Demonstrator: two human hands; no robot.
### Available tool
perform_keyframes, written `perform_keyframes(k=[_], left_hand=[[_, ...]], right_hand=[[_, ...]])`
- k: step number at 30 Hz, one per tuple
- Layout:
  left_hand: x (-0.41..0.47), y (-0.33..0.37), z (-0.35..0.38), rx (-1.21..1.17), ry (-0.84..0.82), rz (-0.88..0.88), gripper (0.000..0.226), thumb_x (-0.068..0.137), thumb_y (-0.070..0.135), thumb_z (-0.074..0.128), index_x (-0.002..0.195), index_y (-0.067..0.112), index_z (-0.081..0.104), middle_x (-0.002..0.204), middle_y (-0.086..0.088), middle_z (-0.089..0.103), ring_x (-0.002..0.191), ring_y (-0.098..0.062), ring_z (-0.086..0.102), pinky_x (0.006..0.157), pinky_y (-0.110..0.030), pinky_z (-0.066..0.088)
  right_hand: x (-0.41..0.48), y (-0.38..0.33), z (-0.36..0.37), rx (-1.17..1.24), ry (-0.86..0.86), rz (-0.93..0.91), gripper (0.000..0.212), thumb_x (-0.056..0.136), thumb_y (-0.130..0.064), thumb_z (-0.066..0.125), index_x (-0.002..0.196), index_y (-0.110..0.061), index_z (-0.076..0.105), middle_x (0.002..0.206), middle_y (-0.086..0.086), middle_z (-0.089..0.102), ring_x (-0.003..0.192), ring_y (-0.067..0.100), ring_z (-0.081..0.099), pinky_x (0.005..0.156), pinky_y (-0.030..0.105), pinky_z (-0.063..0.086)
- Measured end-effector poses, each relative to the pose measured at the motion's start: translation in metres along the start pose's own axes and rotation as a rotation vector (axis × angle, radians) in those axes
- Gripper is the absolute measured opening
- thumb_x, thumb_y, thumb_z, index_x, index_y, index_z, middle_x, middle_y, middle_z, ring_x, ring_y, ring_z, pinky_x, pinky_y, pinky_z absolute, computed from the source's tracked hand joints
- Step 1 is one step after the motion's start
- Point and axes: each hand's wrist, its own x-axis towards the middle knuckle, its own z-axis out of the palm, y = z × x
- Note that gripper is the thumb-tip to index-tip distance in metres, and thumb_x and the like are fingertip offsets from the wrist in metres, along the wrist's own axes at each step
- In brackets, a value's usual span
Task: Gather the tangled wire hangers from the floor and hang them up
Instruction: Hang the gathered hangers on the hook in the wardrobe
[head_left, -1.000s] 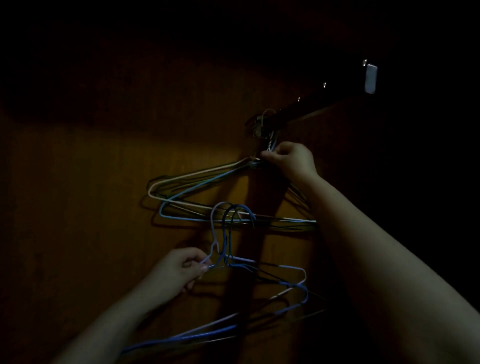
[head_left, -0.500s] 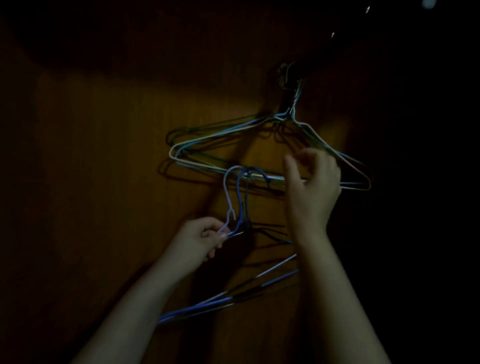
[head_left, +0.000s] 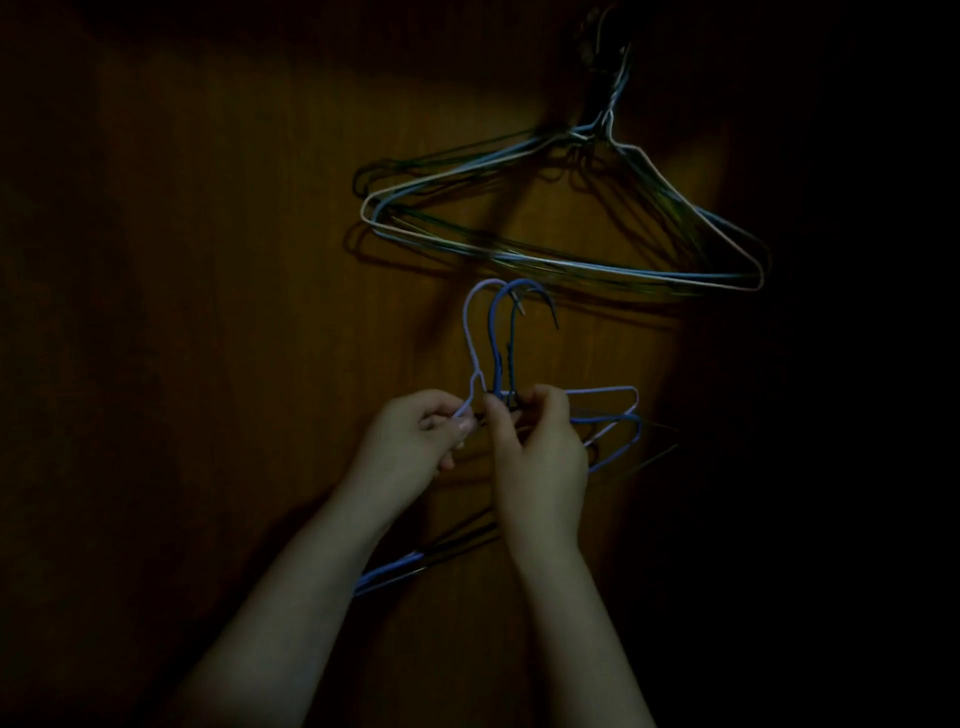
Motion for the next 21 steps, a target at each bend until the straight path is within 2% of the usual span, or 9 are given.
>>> perform_keyframes(k=[3, 6, 8, 11, 13, 15, 18, 21], left_hand=[[-0.008, -0.004, 0.002, 0.009, -0.001, -0.010, 0.027, 0.091, 0.004, 0.053, 0.074, 0.025, 0.058, 0.054, 0.009, 0.056, 0.041, 0.003, 0.048, 0.043, -0.009, 0.035], [-0.010, 0.000, 0.004, 0.042, 0.017, 0.006, 0.026, 0.091, 0.003, 0.053, 0.074, 0.021, 0.057, 0.060, 0.002, 0.052, 0.043, 0.001, 0.047, 0.044, -0.007, 0.035], [-0.010, 0.002, 0.001, 0.127, 0.032, 0.061, 0.027, 0.090, 0.003, 0.054, 0.071, 0.022, 0.056, 0.059, 0.002, 0.051, 0.043, 0.002, 0.047, 0.046, -0.008, 0.034], [-0.010, 0.002, -0.007, 0.241, 0.045, 0.139, 0.021, 0.090, 0.004, 0.055, 0.075, 0.019, 0.058, 0.061, 0.004, 0.053, 0.053, -0.003, 0.049, 0.057, -0.020, 0.039], [-0.012, 0.002, -0.013, 0.295, 0.029, 0.184, 0.015, 0.091, 0.007, 0.055, 0.082, 0.018, 0.060, 0.065, 0.005, 0.056, 0.062, -0.012, 0.053, 0.062, -0.029, 0.042], [-0.014, 0.002, -0.017, 0.334, -0.005, 0.231, 0.007, 0.089, 0.019, 0.057, 0.083, 0.021, 0.060, 0.066, 0.007, 0.056, 0.063, -0.010, 0.053, 0.064, -0.032, 0.042], [-0.017, 0.003, -0.024, 0.405, -0.039, 0.275, 0.019, 0.076, 0.033, 0.047, 0.085, 0.025, 0.061, 0.066, 0.013, 0.056, 0.059, 0.005, 0.053, 0.062, -0.027, 0.039], [-0.020, 0.002, -0.029, 0.485, -0.067, 0.327, 0.033, 0.077, 0.034, 0.045, 0.093, 0.016, 0.067, 0.073, 0.011, 0.060, 0.068, 0.004, 0.055, 0.066, -0.018, 0.038]], right_hand=[[-0.005, 0.005, -0.008, 0.000, 0.016, -0.006, 0.024, 0.089, -0.038, 0.060, 0.103, -0.018, 0.057, 0.075, -0.016, 0.052, 0.084, 0.015, 0.061, 0.063, 0.020, 0.033], [-0.006, 0.005, -0.019, 0.000, 0.043, -0.022, 0.022, 0.089, -0.035, 0.063, 0.098, -0.015, 0.058, 0.081, -0.006, 0.060, 0.085, 0.020, 0.063, 0.066, 0.025, 0.038], [-0.002, 0.004, -0.029, -0.030, 0.037, -0.036, 0.019, 0.089, -0.031, 0.063, 0.095, -0.014, 0.056, 0.079, -0.004, 0.059, 0.084, 0.022, 0.062, 0.064, 0.025, 0.035], [0.003, 0.002, -0.045, -0.097, -0.035, -0.057, 0.016, 0.091, -0.028, 0.061, 0.094, -0.015, 0.051, 0.083, -0.001, 0.061, 0.086, 0.023, 0.062, 0.071, 0.030, 0.044], [0.007, 0.002, -0.056, -0.200, -0.094, -0.086, 0.016, 0.093, -0.027, 0.057, 0.096, -0.015, 0.048, 0.092, 0.006, 0.065, 0.090, 0.026, 0.062, 0.074, 0.035, 0.048], [0.008, 0.003, -0.069, -0.324, -0.128, -0.129, 0.014, 0.095, -0.026, 0.054, 0.097, -0.015, 0.044, 0.096, 0.008, 0.064, 0.091, 0.029, 0.061, 0.073, 0.036, 0.048], [0.005, 0.003, -0.089, -0.402, -0.095, -0.188, 0.012, 0.097, -0.024, 0.049, 0.100, -0.013, 0.045, 0.085, 0.007, 0.061, 0.086, 0.030, 0.061, 0.068, 0.035, 0.046], [-0.003, 0.001, -0.106, -0.440, -0.034, -0.227, 0.009, 0.098, -0.022, 0.047, 0.095, -0.019, 0.038, 0.077, -0.001, 0.054, 0.074, 0.025, 0.057, 0.059, 0.031, 0.039]])
